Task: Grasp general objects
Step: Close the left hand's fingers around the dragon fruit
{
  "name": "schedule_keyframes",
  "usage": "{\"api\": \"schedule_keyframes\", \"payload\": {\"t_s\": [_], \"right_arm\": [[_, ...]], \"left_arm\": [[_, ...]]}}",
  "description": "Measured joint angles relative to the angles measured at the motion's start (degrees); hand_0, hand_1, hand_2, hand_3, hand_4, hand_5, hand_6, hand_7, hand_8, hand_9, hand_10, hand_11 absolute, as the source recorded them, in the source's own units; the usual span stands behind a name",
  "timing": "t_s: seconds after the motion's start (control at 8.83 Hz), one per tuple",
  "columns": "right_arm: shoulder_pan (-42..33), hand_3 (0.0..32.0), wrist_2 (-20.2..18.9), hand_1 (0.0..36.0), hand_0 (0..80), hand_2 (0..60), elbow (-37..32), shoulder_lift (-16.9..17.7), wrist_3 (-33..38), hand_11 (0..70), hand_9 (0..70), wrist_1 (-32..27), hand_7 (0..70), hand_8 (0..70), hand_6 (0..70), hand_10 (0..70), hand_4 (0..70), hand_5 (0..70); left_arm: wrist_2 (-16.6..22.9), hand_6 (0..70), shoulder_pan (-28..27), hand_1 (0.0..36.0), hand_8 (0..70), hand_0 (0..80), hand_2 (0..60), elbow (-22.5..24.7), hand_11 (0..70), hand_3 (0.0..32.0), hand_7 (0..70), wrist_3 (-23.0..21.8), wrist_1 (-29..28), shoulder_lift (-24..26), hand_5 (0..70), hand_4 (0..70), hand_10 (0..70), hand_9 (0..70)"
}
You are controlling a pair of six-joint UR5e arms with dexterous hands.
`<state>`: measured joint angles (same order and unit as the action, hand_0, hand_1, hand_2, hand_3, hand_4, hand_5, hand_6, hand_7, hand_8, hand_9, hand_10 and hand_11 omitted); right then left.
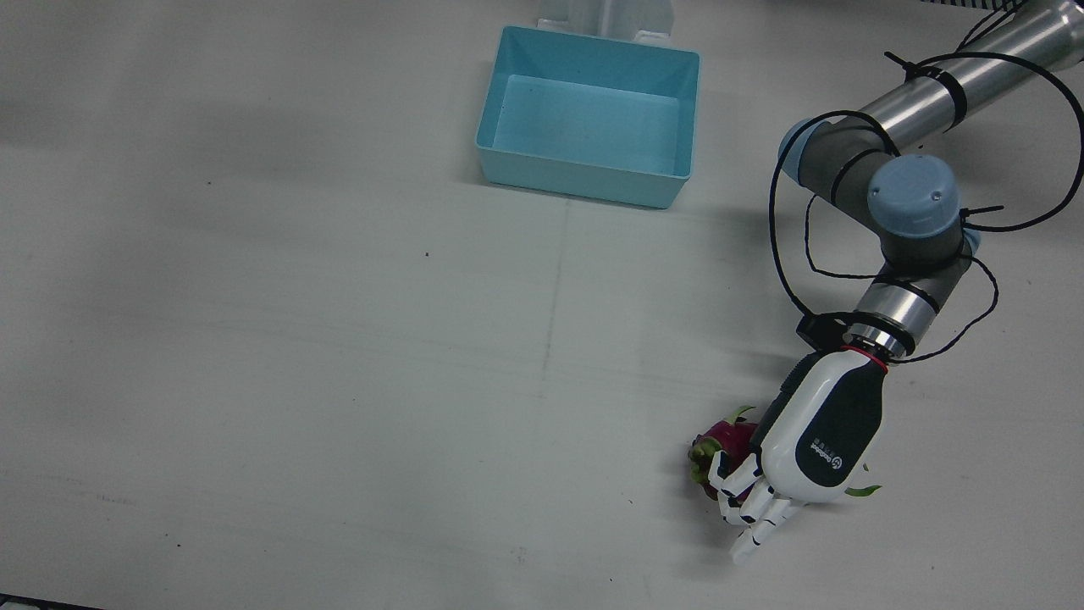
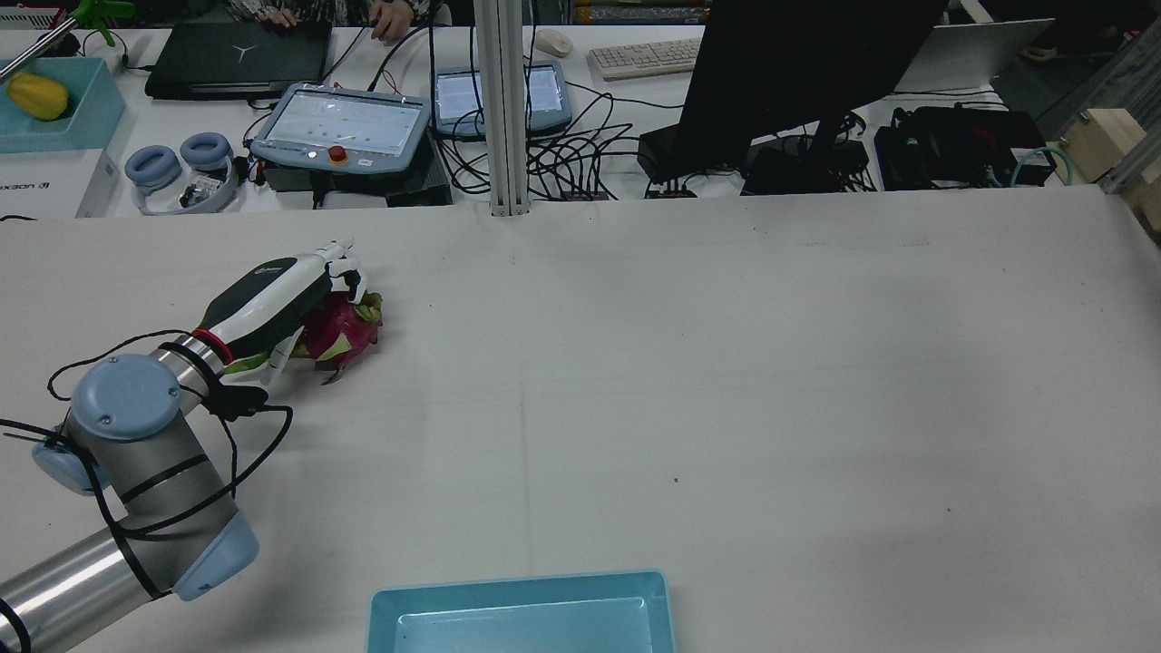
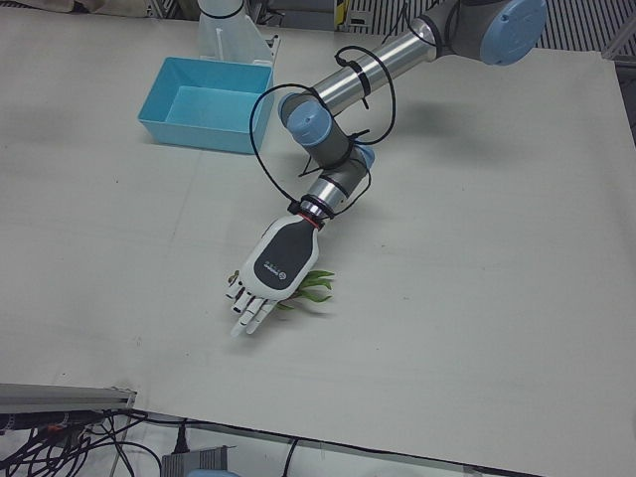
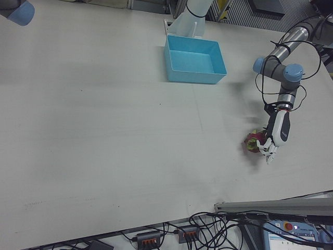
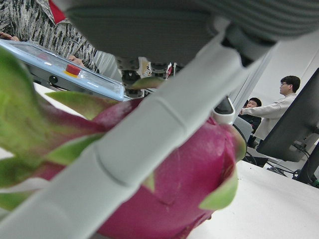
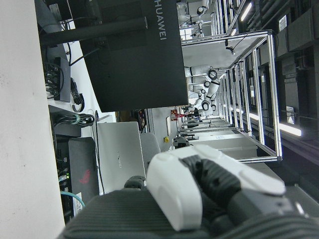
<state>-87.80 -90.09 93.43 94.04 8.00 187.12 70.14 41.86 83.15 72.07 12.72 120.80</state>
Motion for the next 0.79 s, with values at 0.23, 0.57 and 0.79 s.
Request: {"api": "schedule_keyframes", "payload": {"t_s": [0.23, 0.57, 0.79], "right_arm": [[0.0, 0.0, 0.0, 0.0, 0.0, 0.0, 0.0, 0.0, 0.0, 0.0, 0.0, 0.0, 0.0, 0.0, 0.0, 0.0, 0.0, 0.0], [0.0, 0.0, 0.03, 0.0, 0.0, 0.0, 0.0, 0.0, 0.0, 0.0, 0.0, 0.0, 0.0, 0.0, 0.0, 0.0, 0.0, 0.0], [0.0, 0.0, 0.07, 0.0, 0.0, 0.0, 0.0, 0.0, 0.0, 0.0, 0.0, 0.0, 0.0, 0.0, 0.0, 0.0, 0.0, 0.0]], "left_arm": [[0.0, 2.9, -0.14, 36.0, 0.0, 80.0, 60.0, -0.51, 0.0, 0.0, 69.2, 0.0, -0.26, 0.1, 70.0, 0.0, 0.0, 12.4], [0.0, 5.4, -0.22, 36.0, 0.0, 80.0, 60.0, -0.83, 0.0, 0.0, 70.0, 0.0, -0.49, 0.16, 70.0, 0.0, 0.0, 13.2], [-0.03, 10.6, -0.55, 36.0, 1.1, 80.0, 60.0, -1.28, 1.1, 0.0, 70.0, 0.0, -0.83, 0.21, 70.0, 0.6, 0.0, 15.2]]}}
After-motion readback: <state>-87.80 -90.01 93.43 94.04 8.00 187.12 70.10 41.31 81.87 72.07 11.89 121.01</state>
